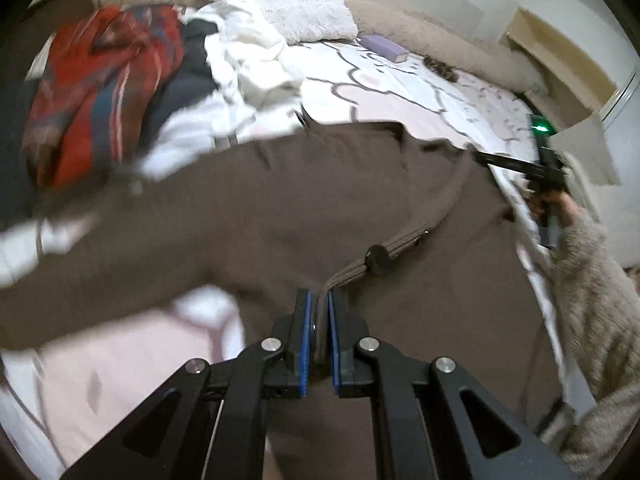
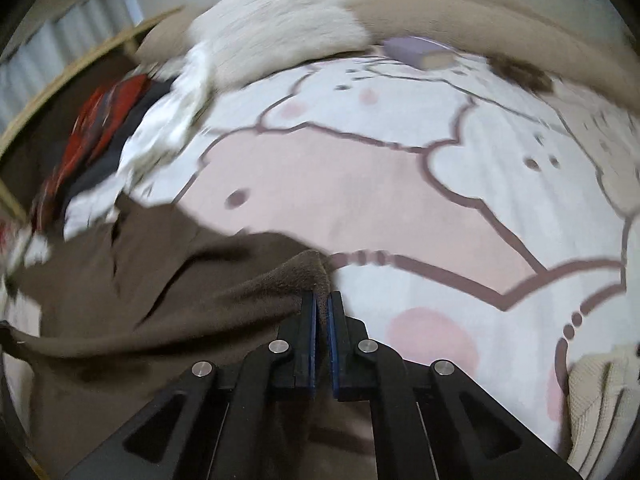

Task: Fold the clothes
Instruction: 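Fold the sweater side over with the left gripper while the right gripper holds the hem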

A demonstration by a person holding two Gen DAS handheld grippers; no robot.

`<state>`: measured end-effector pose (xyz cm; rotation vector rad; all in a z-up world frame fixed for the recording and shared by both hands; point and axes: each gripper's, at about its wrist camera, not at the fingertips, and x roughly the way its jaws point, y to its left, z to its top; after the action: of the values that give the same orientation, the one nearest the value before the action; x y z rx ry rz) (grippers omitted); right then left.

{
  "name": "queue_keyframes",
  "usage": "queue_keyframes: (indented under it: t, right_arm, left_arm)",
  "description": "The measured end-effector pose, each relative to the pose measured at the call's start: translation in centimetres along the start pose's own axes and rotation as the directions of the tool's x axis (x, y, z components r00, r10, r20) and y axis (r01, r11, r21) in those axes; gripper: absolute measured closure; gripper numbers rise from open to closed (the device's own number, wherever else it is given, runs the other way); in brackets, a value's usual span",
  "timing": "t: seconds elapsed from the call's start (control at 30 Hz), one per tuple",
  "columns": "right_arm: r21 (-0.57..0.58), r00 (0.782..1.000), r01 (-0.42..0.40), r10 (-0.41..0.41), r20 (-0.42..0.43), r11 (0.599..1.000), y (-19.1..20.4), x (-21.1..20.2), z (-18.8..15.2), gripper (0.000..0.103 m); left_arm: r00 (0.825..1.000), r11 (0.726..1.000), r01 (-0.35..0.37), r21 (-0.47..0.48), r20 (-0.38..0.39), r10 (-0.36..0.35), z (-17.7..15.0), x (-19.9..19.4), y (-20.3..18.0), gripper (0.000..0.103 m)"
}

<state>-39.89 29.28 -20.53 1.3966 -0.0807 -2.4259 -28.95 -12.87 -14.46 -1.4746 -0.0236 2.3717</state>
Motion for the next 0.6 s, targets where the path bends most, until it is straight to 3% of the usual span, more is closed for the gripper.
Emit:
queue_keyframes:
  t: [0.13,0.27,0.4,0.43,0.47,0.53,0.6]
  right_arm:
    - [0.117,0.999,-0.01,0.005,0.044,0.993,-2.7,-0.2,0.4,0.098]
    - [0.11,0.999,-0.014,0.011,0.033,0.994,-3.1,0.2,0.2,0.098]
    - [0.103,1.0,-0.019,0.018,0.006,0.995,-3.9,0.6,-0.6,0.098]
    - [0.097,1.0,-0.022,0.022,0.006,0.995,-3.9,0.5,-0.8,0.098]
    - [0.094,1.0,-0.027,0.027,0.004,0.995,-3.9,0.3,-0.9,0.098]
    - [0.096,0.999,-0.033,0.034,-0.007,0.995,-4.0,0.3,-1.1,0.098]
    - [0.11,0.999,-0.04,0.042,-0.013,0.993,-4.2,0.5,-1.2,0.098]
  left_arm:
    - [0.997,0.997,-0.076,0.001,-0.006,0.076,5.2,4.0,2.0,0.094]
    - [0.989,0.989,-0.148,-0.013,-0.032,0.147,8.2,7.7,3.9,0.094]
    - [0.997,0.997,-0.074,-0.022,-0.038,0.073,7.6,8.1,4.9,0.094]
    - [0.998,0.999,-0.052,-0.001,-0.045,0.052,7.2,8.0,4.7,0.084]
    - [0.998,0.999,-0.035,0.025,-0.05,0.037,6.8,7.8,4.4,0.061]
    - [0.997,0.992,-0.055,0.116,-0.048,0.061,6.0,7.6,3.1,0.037]
    - [0.995,0.977,-0.066,0.205,-0.055,0.078,5.1,7.5,2.0,0.037]
